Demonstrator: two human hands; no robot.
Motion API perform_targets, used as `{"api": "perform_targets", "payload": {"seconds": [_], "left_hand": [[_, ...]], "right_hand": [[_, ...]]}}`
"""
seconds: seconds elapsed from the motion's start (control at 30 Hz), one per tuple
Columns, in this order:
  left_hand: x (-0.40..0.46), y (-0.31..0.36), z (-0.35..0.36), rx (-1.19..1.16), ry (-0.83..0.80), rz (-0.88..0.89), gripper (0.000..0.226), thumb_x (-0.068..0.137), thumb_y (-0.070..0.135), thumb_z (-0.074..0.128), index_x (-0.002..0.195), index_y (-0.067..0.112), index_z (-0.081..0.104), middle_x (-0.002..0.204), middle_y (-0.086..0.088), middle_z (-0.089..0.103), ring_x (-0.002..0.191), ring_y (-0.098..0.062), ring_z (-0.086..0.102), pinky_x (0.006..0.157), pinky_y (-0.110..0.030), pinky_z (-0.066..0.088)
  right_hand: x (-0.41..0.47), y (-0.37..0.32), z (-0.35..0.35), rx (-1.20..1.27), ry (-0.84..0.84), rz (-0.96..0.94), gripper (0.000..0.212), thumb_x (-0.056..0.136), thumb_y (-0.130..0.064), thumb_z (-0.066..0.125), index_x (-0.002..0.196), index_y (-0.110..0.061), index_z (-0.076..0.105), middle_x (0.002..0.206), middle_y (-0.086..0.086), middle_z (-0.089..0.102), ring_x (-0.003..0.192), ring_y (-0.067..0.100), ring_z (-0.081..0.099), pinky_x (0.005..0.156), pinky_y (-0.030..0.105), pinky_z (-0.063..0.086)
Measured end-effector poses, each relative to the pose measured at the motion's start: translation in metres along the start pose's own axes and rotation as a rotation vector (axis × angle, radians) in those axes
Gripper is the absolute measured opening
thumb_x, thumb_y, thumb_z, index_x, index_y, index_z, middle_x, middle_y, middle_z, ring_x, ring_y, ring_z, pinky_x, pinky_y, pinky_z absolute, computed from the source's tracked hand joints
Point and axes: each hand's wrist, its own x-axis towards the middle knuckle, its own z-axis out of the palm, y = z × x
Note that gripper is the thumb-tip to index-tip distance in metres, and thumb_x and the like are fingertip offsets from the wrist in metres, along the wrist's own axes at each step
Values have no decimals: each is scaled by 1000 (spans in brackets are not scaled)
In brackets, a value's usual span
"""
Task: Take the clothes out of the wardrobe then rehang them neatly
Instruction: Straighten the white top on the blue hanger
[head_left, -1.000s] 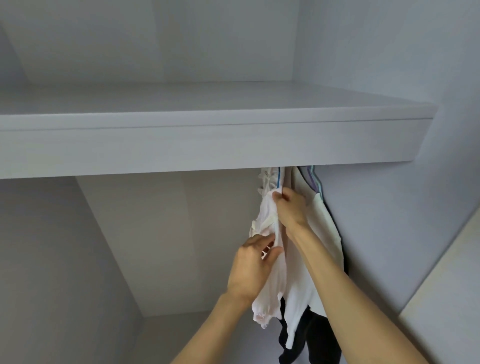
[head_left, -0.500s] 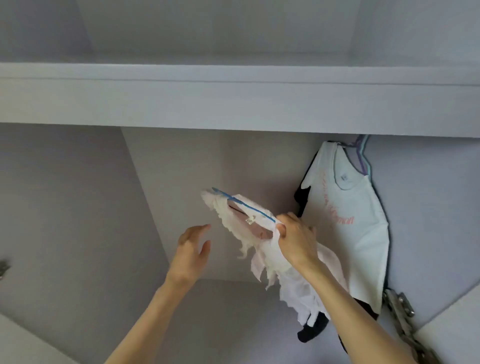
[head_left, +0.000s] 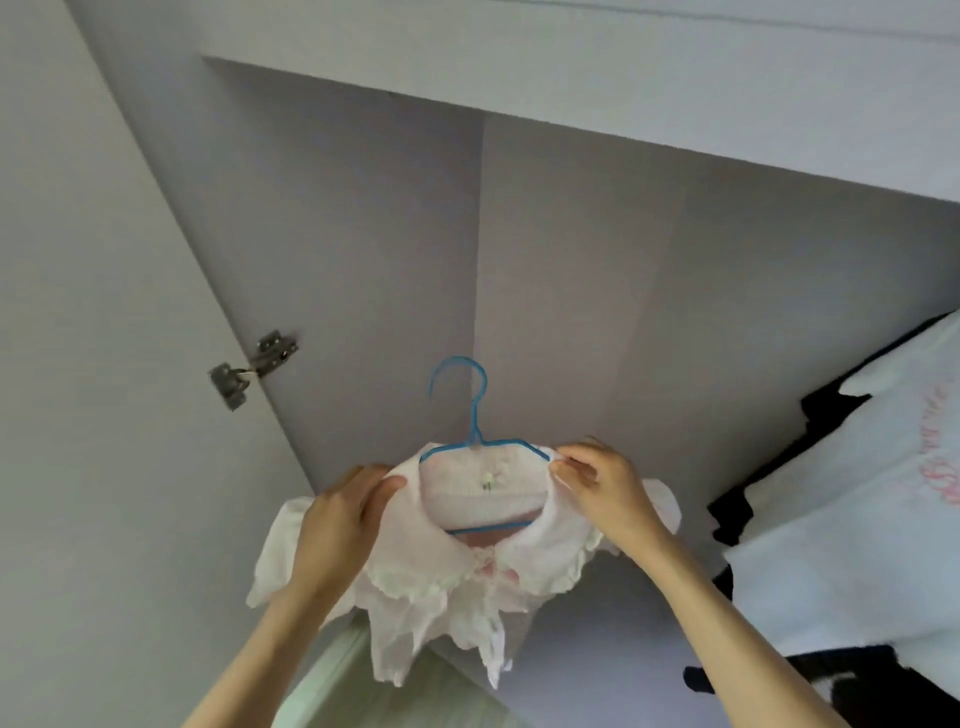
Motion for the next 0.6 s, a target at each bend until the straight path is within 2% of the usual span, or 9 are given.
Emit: {"api": "perform_targets", "payload": {"seconds": [0.1,0.2,0.3,0.4,0.5,0.6], "left_hand": [[-22,-29,-17,-19,45,-66,55,81,53,31,94,14,68,87,-2,68,79,-26,62,69,-31,41],[-41,-53,-33,1,84,-171,49,83,49,35,91,14,68,85,-3,67,78,-27,61,66,-30,41],[-67,-77,-47,-16,128,-321,29,87,36,42,86,19,65,82,3,66,78,-23,59,64,-26,38],[-94,-94,-65,-20,164,-445,19,95,21,49,79,24,58,67,12,58,67,-17,52,60,-9,35],[-120,-104,-83,11,239,-541,19,94,19,52,76,16,60,54,8,54,57,-17,49,55,-13,37],[-148,-109,-98,57,348,-623,18,92,20,55,78,14,63,58,10,56,59,-14,52,57,-13,38]], "right_hand": [[1,-22,41,29,-91,-65,13,81,4,63,88,-2,72,80,7,62,73,15,55,70,14,39],[1,-46,78,29,-160,-123,14,83,3,62,93,0,71,82,1,60,73,5,53,70,8,37],[1,-64,107,24,-251,-175,10,83,-6,65,90,-1,70,83,8,65,70,10,56,68,12,38],[-1,-76,133,-73,-259,-311,25,84,-29,58,83,-6,69,77,3,65,70,13,55,68,15,33],[0,-88,158,-191,-233,-457,35,85,-40,47,73,-12,66,69,-1,64,64,22,58,66,23,29],[-1,-98,179,-150,-372,-552,37,85,-41,45,73,-12,64,68,-1,61,64,25,57,64,22,30]]}}
